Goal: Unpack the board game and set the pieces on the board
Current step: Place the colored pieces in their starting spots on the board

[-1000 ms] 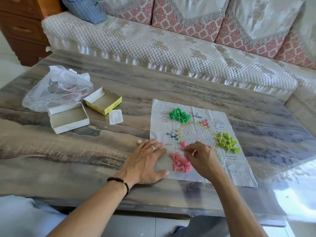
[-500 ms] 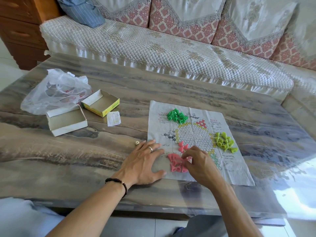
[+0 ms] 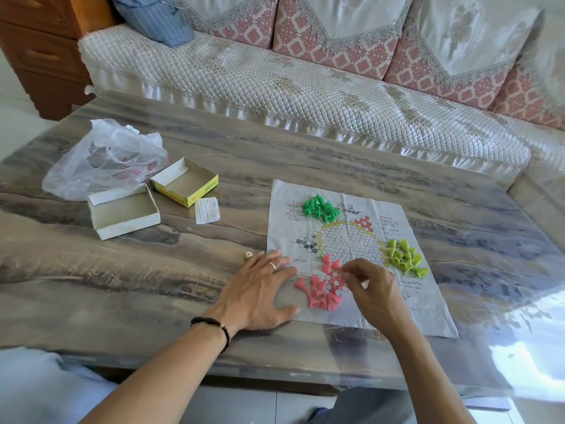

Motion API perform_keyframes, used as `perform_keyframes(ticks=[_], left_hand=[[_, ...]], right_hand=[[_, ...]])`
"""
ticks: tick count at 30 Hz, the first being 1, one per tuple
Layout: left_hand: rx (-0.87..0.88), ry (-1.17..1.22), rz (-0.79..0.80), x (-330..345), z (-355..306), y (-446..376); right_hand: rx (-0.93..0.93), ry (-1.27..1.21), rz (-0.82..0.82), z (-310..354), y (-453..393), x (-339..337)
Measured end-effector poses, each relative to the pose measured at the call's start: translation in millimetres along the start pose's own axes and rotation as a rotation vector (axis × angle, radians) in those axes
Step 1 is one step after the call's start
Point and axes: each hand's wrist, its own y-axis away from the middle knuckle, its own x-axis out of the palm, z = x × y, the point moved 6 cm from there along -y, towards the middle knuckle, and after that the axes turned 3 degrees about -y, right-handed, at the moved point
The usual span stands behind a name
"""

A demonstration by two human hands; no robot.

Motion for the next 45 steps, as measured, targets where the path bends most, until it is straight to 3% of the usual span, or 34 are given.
perform_keyframes(ticks=[8, 37, 45], left_hand=[[0.003, 0.008, -0.006, 2, 1, -1], [-0.005, 0.013, -0.01, 4, 3, -1], [0.002, -0.001, -0.009, 4, 3, -1]], right_hand=[[0.059, 0.176, 0.032, -10, -2, 18], [0.004, 0.179, -0.166, 3, -8, 11], [-0.027, 0.203, 0.015, 13, -1, 25]])
